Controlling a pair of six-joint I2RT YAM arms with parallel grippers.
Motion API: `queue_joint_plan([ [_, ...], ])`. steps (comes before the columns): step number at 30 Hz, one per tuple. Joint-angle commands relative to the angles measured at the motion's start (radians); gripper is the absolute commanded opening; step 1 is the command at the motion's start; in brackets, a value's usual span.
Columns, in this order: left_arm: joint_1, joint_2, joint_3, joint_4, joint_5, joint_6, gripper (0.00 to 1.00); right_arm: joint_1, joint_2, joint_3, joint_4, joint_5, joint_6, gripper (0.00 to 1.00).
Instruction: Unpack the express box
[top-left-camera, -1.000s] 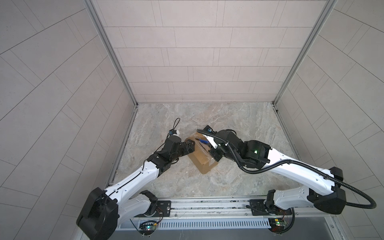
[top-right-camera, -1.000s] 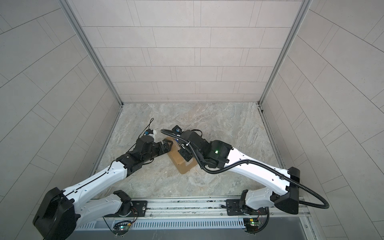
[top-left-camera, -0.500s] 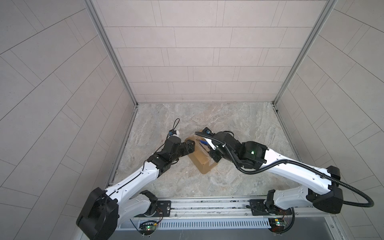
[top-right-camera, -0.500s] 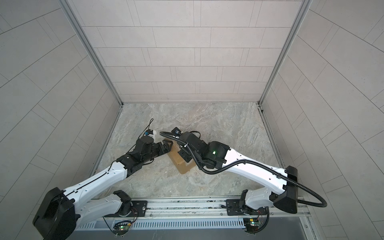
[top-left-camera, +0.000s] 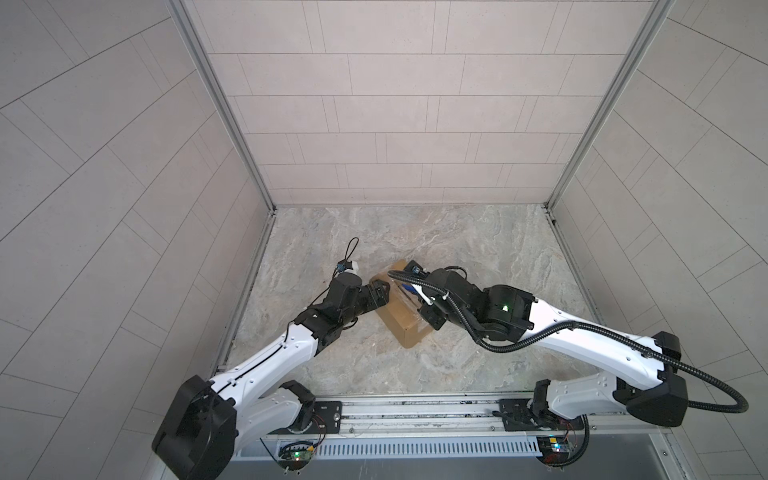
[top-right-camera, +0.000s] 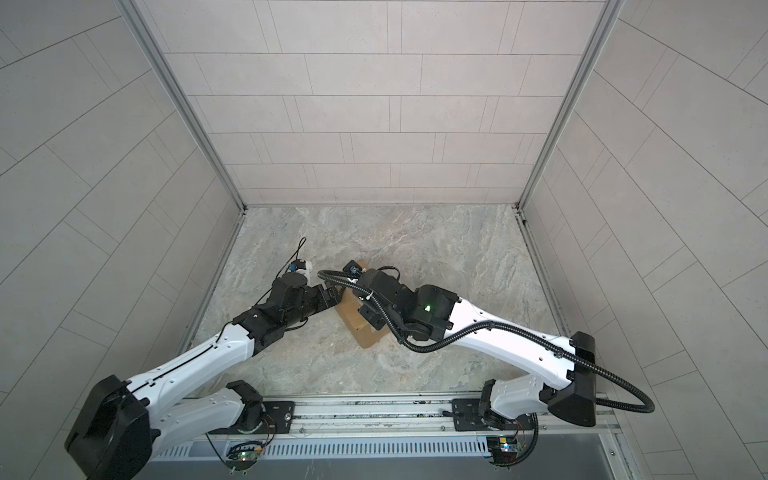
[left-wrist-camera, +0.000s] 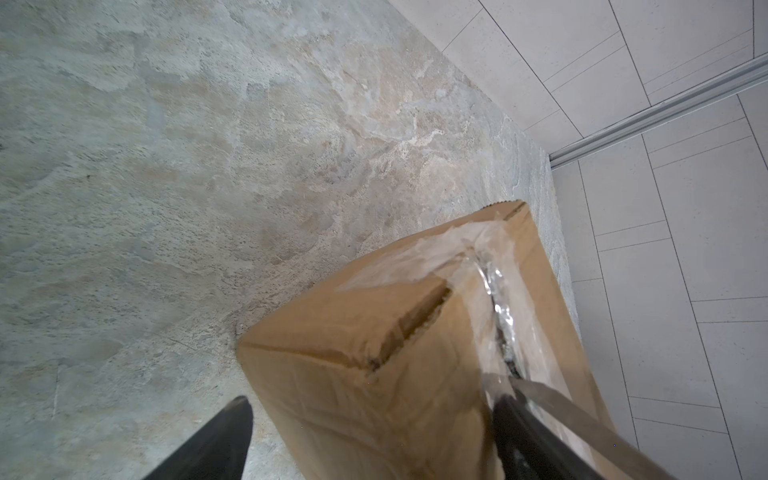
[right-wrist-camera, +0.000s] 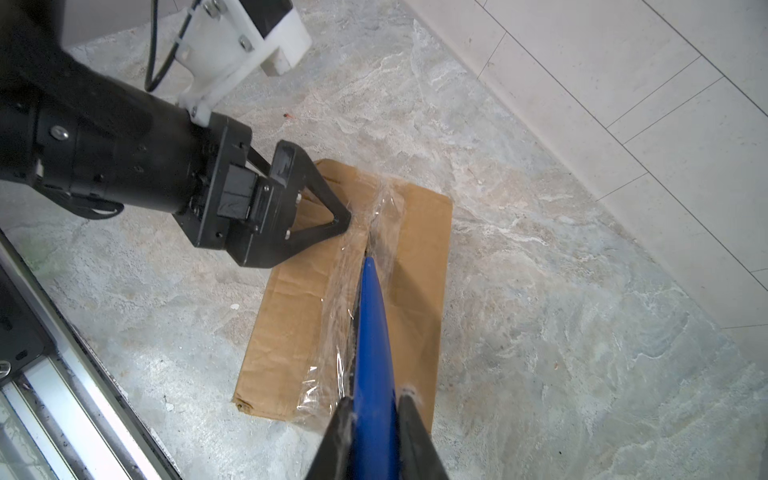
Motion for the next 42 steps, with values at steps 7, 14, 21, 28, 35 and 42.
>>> queue_joint_plan([
  [7, 0.010, 0.004, -0.028, -0.095, -0.035, 0.008, 0.93, 0.021, -0.050, -0.020, -0.102, 0.053, 0.019, 0.00],
  [14, 0.017, -0.057, 0.025, -0.137, -0.045, 0.044, 0.94, 0.021, -0.025, -0.014, -0.045, 0.041, 0.002, 0.00],
  [21, 0.082, -0.080, 0.192, -0.282, -0.052, 0.179, 0.96, 0.021, -0.024, -0.008, -0.044, 0.026, -0.042, 0.00],
  [28, 0.081, 0.072, 0.343, -0.363, -0.065, 0.323, 0.95, 0.021, -0.014, -0.005, -0.023, -0.037, -0.111, 0.00],
  [35, 0.067, 0.144, 0.378, -0.357, -0.030, 0.371, 0.95, 0.021, -0.004, 0.004, -0.008, -0.054, -0.135, 0.00],
  [42, 0.028, 0.199, 0.360, -0.353, -0.044, 0.372, 0.95, 0.021, 0.012, 0.043, -0.056, 0.001, -0.123, 0.00],
])
